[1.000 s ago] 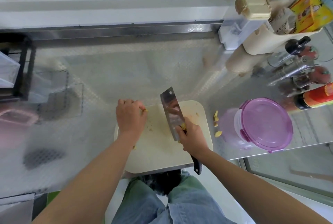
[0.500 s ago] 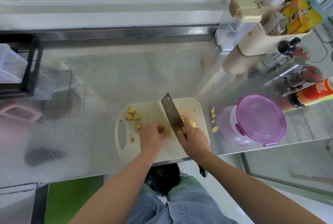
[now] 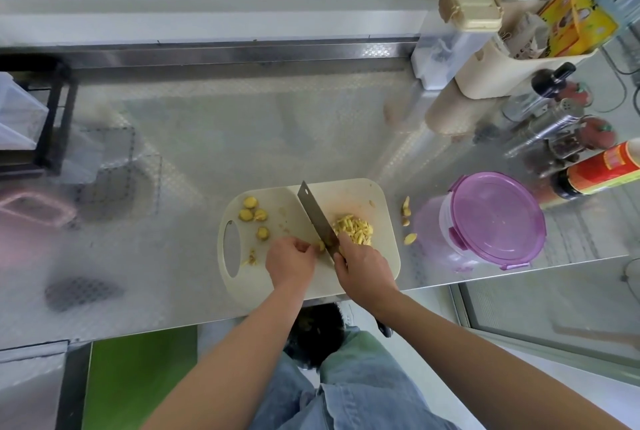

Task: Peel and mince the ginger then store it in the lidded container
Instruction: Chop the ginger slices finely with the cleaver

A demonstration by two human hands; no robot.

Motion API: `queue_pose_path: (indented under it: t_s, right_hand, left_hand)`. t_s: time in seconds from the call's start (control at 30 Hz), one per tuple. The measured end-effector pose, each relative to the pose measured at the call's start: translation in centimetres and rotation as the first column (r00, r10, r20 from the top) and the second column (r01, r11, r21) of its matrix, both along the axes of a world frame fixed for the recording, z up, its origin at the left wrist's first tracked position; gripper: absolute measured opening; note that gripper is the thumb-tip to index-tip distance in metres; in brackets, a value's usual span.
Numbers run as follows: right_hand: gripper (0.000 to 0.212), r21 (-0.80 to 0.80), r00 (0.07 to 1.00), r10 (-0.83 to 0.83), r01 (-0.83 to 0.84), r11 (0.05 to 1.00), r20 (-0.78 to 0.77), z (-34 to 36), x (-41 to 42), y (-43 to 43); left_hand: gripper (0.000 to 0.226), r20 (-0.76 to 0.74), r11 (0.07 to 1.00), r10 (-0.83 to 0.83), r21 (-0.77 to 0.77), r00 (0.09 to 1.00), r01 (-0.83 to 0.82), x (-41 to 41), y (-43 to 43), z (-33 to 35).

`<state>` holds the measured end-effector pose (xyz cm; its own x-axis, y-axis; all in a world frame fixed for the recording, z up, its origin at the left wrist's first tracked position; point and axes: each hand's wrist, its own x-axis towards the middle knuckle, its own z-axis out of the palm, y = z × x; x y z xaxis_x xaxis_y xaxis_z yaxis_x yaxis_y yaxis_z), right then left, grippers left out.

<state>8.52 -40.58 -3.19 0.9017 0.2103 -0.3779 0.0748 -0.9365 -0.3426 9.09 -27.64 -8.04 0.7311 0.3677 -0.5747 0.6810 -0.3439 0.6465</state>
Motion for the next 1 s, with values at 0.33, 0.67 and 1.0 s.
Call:
queue_pose_path:
  t_s: [0.33,0.67,1.0]
  right_hand:
    - [0.017,0.016,0.999,-0.027,0.026,1.0,0.025,0.5,0.6,-0.3]
    - [0.018,-0.006,1.0,-0.001,0.002,1.0,0.007,0.4,0.6,-0.2]
    - [0.013,-0.047,0.998,0.009,-0.012,0.999,-0.062,0.0,0.9,1.0]
  left_hand:
    - [0.026,-0.026,0.998,0.044,-0.033,0.999,-0.045,0.3,-0.1,-2.0]
    - [0.023,-0.036,0.999,0.03,-0.014,0.999,-0.03,0.6,-0.2,-1.4]
    - [0.021,-0.037,0.999,0.026,-0.04,0.999,-0.028,0.8,0.0,-1.5]
